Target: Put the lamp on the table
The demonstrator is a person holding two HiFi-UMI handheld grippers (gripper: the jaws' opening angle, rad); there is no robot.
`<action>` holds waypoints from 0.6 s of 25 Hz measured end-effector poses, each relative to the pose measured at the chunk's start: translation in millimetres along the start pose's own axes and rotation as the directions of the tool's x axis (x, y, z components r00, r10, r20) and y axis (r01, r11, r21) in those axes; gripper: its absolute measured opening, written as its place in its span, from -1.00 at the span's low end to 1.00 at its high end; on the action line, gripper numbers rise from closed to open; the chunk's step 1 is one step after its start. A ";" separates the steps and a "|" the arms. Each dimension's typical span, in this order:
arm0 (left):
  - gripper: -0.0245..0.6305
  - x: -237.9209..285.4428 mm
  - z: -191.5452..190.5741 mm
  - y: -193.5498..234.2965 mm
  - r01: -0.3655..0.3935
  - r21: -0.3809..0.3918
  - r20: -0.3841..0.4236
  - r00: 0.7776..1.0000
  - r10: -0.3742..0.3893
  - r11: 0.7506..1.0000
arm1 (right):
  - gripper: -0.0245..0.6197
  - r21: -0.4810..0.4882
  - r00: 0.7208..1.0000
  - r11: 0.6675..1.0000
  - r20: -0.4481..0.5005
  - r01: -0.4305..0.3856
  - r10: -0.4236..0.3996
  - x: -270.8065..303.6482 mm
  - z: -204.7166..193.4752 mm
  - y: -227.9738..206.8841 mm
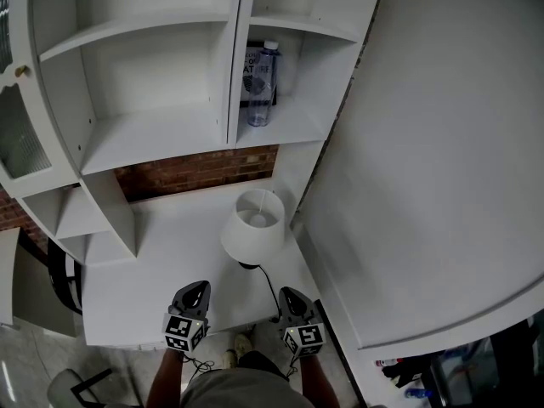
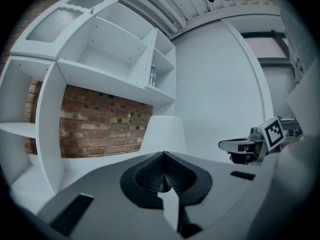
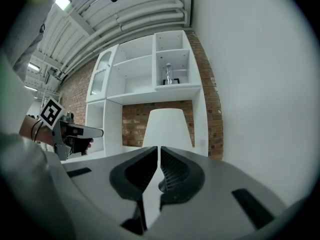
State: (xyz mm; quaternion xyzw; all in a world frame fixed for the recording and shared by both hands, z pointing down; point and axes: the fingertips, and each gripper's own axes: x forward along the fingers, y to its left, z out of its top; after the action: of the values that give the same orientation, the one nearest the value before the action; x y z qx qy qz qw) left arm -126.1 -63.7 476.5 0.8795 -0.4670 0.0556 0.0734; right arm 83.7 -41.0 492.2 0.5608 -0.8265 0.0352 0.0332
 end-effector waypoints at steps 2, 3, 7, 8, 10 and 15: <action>-0.92 -0.9 0.0 -1.4 0.005 0.002 -0.007 1.000 -0.005 1.000 | -0.81 0.003 1.000 1.000 0.004 0.001 -0.001 -1.8 0.6 1.1; -0.92 -1.5 0.0 -1.2 0.005 0.001 -0.009 1.000 -0.005 1.000 | -0.81 0.007 1.000 1.000 0.007 0.001 -0.001 -2.5 -0.2 1.6; -0.92 -4.6 -2.6 -0.1 0.006 0.004 -0.018 1.000 -0.006 1.000 | -0.82 0.021 1.000 1.000 0.010 0.001 -0.001 -4.5 -5.4 3.3; -0.92 -4.8 -1.2 -0.2 0.006 0.007 -0.010 1.000 -0.006 1.000 | -0.82 0.020 1.000 1.000 0.009 0.001 -0.002 -4.9 -5.5 3.6; -0.92 -4.5 0.4 -0.6 0.006 0.012 0.002 1.000 -0.006 1.000 | -0.84 0.019 1.000 1.000 0.008 0.003 -0.003 -5.7 -4.7 3.8; -0.92 -5.2 -3.6 -2.4 0.012 0.011 -0.015 1.000 -0.012 1.000 | -0.84 0.024 1.000 1.000 0.009 -0.001 0.001 -6.5 -5.7 5.6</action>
State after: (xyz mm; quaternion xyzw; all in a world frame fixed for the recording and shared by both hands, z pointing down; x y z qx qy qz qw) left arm -127.1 -57.5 478.9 0.8821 -0.4610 0.0645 0.0722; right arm 81.0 -32.3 497.1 0.5608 -0.8265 0.0423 0.0228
